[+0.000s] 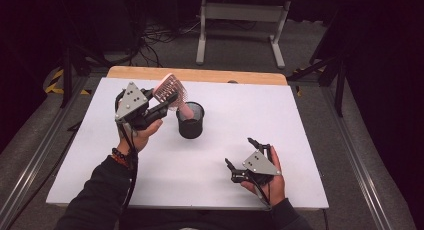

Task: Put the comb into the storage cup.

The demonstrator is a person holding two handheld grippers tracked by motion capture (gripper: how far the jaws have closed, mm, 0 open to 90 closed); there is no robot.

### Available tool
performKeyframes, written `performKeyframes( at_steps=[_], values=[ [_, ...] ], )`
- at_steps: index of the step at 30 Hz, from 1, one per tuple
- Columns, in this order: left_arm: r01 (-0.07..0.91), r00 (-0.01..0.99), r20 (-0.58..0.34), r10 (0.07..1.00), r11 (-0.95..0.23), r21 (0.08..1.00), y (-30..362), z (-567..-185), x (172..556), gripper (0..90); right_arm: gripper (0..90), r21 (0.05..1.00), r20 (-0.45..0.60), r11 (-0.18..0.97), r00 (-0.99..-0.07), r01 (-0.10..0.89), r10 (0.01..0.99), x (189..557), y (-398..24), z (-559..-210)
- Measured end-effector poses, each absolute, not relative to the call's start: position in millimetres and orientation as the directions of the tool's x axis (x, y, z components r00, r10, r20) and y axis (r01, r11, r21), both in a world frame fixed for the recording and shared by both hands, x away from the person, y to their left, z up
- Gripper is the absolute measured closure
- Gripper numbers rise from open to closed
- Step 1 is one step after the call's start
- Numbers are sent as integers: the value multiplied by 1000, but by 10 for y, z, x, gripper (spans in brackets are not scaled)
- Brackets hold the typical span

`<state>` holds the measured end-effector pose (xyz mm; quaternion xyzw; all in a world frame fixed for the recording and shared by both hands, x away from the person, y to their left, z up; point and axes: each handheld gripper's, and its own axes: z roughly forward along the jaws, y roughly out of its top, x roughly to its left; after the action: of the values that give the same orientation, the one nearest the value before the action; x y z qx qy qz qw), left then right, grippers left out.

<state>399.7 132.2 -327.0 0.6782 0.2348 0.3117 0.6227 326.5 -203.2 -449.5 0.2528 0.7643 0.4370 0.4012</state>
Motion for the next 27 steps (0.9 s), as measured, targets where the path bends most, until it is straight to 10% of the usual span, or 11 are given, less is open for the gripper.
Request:
performKeyframes(
  at_steps=[27],
  values=[
    [71, 715, 27, 699, -111, 991, 1167, -3636, 4253, 624, 72, 860, -403, 509, -561, 38, 723, 3267, -2010, -4513]
  ],
)
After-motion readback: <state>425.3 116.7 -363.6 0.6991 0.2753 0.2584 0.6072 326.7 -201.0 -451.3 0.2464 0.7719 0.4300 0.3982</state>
